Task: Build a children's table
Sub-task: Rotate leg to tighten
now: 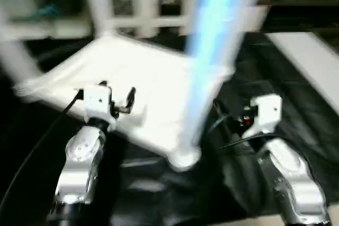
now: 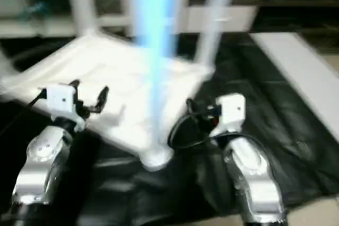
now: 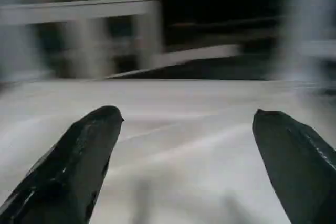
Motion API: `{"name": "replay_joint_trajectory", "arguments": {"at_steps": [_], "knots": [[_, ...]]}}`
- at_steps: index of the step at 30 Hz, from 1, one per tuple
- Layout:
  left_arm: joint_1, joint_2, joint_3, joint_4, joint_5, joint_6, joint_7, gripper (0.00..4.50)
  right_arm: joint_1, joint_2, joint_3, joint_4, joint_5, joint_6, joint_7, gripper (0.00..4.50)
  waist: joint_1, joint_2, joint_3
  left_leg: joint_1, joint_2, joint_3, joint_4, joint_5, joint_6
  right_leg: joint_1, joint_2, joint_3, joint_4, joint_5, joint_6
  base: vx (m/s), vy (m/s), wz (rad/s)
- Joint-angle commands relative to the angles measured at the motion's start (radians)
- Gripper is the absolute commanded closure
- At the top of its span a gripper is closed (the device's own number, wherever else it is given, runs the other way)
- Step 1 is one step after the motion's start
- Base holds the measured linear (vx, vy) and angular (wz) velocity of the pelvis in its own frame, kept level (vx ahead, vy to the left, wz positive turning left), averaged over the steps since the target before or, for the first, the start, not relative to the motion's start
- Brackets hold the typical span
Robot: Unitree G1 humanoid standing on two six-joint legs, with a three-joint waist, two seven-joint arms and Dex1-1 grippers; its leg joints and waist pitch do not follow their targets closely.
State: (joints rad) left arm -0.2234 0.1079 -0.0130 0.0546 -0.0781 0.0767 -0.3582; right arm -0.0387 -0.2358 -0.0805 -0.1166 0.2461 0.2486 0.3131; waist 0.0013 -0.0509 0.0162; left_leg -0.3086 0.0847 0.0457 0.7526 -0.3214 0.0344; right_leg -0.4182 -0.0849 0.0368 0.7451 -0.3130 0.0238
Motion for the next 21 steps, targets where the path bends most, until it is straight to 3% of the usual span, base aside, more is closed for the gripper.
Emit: {"name": "replay_joint_trajectory", "arguments": {"at_steps": [1,2,3,4,5,6,7,8,9,10,11,13,15,17,18,19,21], "knots": [[0.030,0.066,-0.012,-0.004,-0.080,-0.019,-0.177,0.03,-0.021,-0.003,0.023,-0.035,0.034,-0.004,0.057,1.15,0.056,-0.053,-0.061,-0.108,-0.041,0.048,-0.060,0.234,-0.013,0.169,-0.058,0.008,-0.029,1.885,-0.002,0.051,0.021,0.16],[0.026,0.097,-0.028,0.009,-0.088,-0.009,-0.241,0.03,-0.018,-0.015,0.022,-0.041,0.045,-0.001,0.080,1.15,0.058,-0.021,-0.062,-0.103,-0.037,0.053,-0.098,0.338,-0.037,0.147,-0.037,-0.030,-0.030,1.916,0.041,-0.152,0.058,-0.28],[0.020,0.118,-0.039,0.022,-0.083,-0.004,-0.269,0.03,-0.017,-0.021,0.019,-0.043,0.051,0.000,0.093,1.15,0.047,0.025,-0.041,-0.081,-0.011,0.045,-0.153,0.427,-0.047,0.097,-0.031,-0.083,-0.080,1.528,0.094,-0.300,0.062,-0.49],[-0.002,0.171,-0.063,0.060,-0.058,0.010,-0.326,0.03,-0.015,-0.038,0.010,-0.047,0.064,0.002,0.122,1.15,0.046,0.060,-0.037,-0.107,0.045,0.031,-0.181,0.367,-0.024,0.123,-0.044,-0.114,-0.108,1.108,0.169,-0.300,0.062,-0.49],[-0.023,0.213,-0.084,0.087,-0.045,0.020,-0.390,0.03,-0.013,-0.055,0.005,-0.050,0.076,0.005,0.150,1.15,0.055,0.077,-0.035,-0.102,0.073,0.019,-0.182,0.281,-0.020,0.121,-0.048,-0.124,-0.126,0.896,0.215,-0.241,0.028,-0.44],[-0.043,0.246,-0.096,0.110,-0.030,0.028,-0.430,0.03,-0.011,-0.074,0.004,-0.052,0.081,0.004,0.175,1.15,0.061,0.083,-0.038,-0.053,0.175,-0.022,-0.201,0.012,0.024,0.107,-0.077,-0.089,-0.146,0.429,0.181,-0.075,-0.028,-0.04],[-0.062,0.279,-0.110,0.133,-0.013,0.024,-0.472,0.03,-0.009,-0.094,0.004,-0.053,0.085,0.003,0.197,1.15,0.057,0.087,-0.029,-0.042,0.208,-0.031,-0.222,-0.089,0.044,0.111,-0.099,-0.063,-0.155,0.229,0.046,-0.075,-0.028,-0.04],[-0.072,0.299,-0.119,0.145,-0.006,0.027,-0.500,0.03,-0.007,-0.106,0.004,-0.055,0.091,0.007,0.213,1.15,0.059,0.084,-0.023,-0.038,0.203,-0.020,-0.223,-0.114,0.021,0.106,-0.106,-0.056,-0.166,0.180,-0.019,0.000,0.000,0.00],[-0.077,0.308,-0.123,0.150,-0.003,0.028,-0.511,0.03,-0.006,-0.111,0.003,-0.055,0.094,0.008,0.220,1.15,0.064,0.078,-0.008,-0.048,0.174,0.012,-0.229,-0.156,-0.029,0.115,-0.104,-0.056,-0.187,0.054,-0.129,-0.052,0.060,0.07],[-0.107,0.369,-0.158,0.181,0.015,0.035,-0.582,0.03,0.000,-0.147,0.006,-0.059,0.103,0.011,0.268,1.15,0.070,0.080,-0.004,-0.048,0.162,0.027,-0.228,-0.169,-0.048,0.114,-0.102,-0.054,-0.196,-0.018,-0.160,-0.052,0.060,0.07],[-0.115,0.386,-0.169,0.190,0.014,0.037,-0.602,0.03,0.002,-0.158,0.008,-0.060,0.106,0.012,0.282,1.15,0.080,0.076,0.002,-0.033,0.158,0.045,-0.230,-0.205,-0.069,0.105,-0.102,-0.051,-0.214,-0.199,-0.185,-0.052,0.052,0.06],[-0.168,0.446,-0.211,0.248,0.043,0.014,-0.684,0.03,0.019,-0.212,0.030,-0.080,0.126,0.032,0.374,1.15,0.091,0.079,0.006,-0.026,0.164,0.058,-0.239,-0.237,-0.088,0.095,-0.101,-0.048,-0.223,-0.322,-0.198,0.000,0.000,0.00],[-0.207,0.460,-0.222,0.288,0.049,0.012,-0.719,0.03,0.028,-0.241,0.043,-0.084,0.137,0.054,0.423,1.15,0.093,0.081,0.002,-0.024,0.167,0.060,-0.245,-0.242,-0.094,0.094,-0.100,-0.045,-0.218,-0.293,-0.198,0.000,0.000,0.00],[-0.260,0.466,-0.238,0.336,0.045,0.025,-0.780,0.03,0.036,-0.277,0.062,-0.084,0.145,0.070,0.477,1.15,0.102,0.081,-0.009,-0.029,0.168,0.065,-0.242,-0.162,-0.081,0.099,-0.103,-0.044,-0.204,-0.157,-0.229,0.000,0.000,0.00],[-0.260,0.466,-0.238,0.336,0.045,0.025,-0.780,0.03,0.036,-0.277,0.062,-0.084,0.145,0.070,0.477,1.15,0.106,0.084,-0.011,-0.026,0.170,0.067,-0.243,-0.159,-0.081,0.096,-0.104,-0.045,-0.203,-0.135,-0.237,0.000,0.000,0.00],[-0.281,0.465,-0.251,0.353,0.046,0.034,-0.822,0.03,0.037,-0.289,0.074,-0.086,0.146,0.071,0.496,1.15,0.105,0.080,-0.014,-0.035,0.169,0.067,-0.241,-0.131,-0.075,0.101,-0.105,-0.046,-0.194,-0.069,-0.247,0.000,0.000,0.00],[-0.291,0.462,-0.260,0.361,0.048,0.041,-0.843,0.03,0.036,-0.293,0.080,-0.086,0.144,0.070,0.503,1.15,0.108,0.077,-0.018,-0.041,0.167,0.071,-0.236,-0.077,-0.055,0.103,-0.107,-0.046,-0.187,0.010,-0.259,0.000,0.000,0.00]]}}
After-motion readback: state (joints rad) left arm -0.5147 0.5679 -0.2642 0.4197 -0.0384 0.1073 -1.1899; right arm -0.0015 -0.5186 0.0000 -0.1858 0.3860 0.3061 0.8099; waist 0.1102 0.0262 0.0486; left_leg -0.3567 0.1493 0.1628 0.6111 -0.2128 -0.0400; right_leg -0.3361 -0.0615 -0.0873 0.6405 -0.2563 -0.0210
